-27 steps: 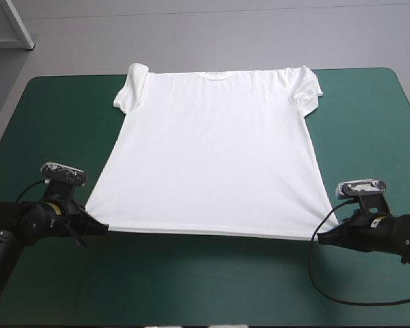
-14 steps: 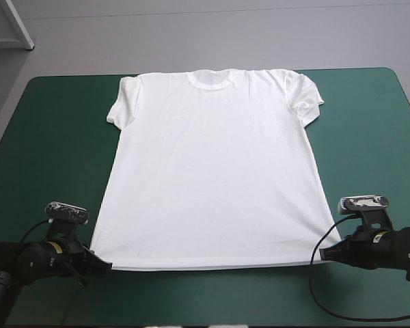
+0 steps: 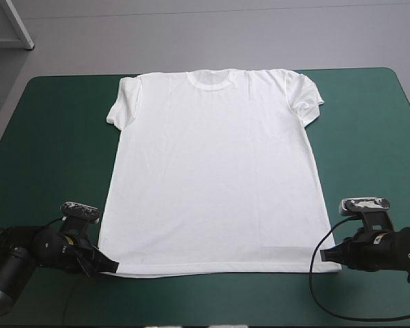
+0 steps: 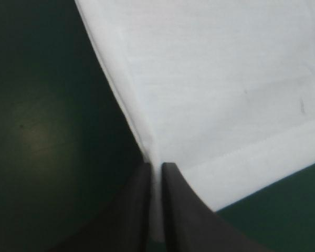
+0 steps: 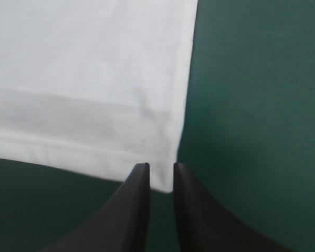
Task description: Fold the cloth
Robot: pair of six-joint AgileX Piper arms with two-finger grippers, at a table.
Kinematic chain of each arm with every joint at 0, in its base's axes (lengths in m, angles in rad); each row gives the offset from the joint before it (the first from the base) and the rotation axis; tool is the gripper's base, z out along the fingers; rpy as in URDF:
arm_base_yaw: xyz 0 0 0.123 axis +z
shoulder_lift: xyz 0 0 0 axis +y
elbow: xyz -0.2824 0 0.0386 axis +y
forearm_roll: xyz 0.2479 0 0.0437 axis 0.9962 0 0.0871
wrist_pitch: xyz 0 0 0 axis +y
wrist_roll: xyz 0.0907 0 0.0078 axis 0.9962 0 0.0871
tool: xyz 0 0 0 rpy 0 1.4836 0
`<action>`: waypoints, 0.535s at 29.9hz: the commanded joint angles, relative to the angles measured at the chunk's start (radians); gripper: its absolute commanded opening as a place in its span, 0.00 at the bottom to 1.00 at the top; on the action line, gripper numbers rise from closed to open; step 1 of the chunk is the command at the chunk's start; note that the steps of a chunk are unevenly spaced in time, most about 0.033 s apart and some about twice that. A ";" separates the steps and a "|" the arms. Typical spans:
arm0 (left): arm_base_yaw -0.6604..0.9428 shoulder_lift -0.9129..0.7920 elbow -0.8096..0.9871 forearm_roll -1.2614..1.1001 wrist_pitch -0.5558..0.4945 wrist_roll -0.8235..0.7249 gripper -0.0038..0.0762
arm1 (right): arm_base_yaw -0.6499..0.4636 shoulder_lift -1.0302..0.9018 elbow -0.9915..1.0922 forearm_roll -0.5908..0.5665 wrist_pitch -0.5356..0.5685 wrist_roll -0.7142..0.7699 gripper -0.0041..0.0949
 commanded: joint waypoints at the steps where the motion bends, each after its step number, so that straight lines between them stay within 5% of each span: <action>1: -0.002 0.012 -0.021 -0.033 -0.020 0.020 0.23 | -0.005 -0.005 -0.021 0.006 -0.022 0.001 0.35; 9: -0.002 0.012 -0.052 -0.060 -0.080 0.011 0.42 | -0.005 -0.005 -0.039 0.038 -0.208 0.004 0.41; 16: -0.002 0.083 -0.206 -0.048 -0.391 -0.003 0.42 | -0.005 0.073 -0.130 0.046 -0.375 -0.005 0.41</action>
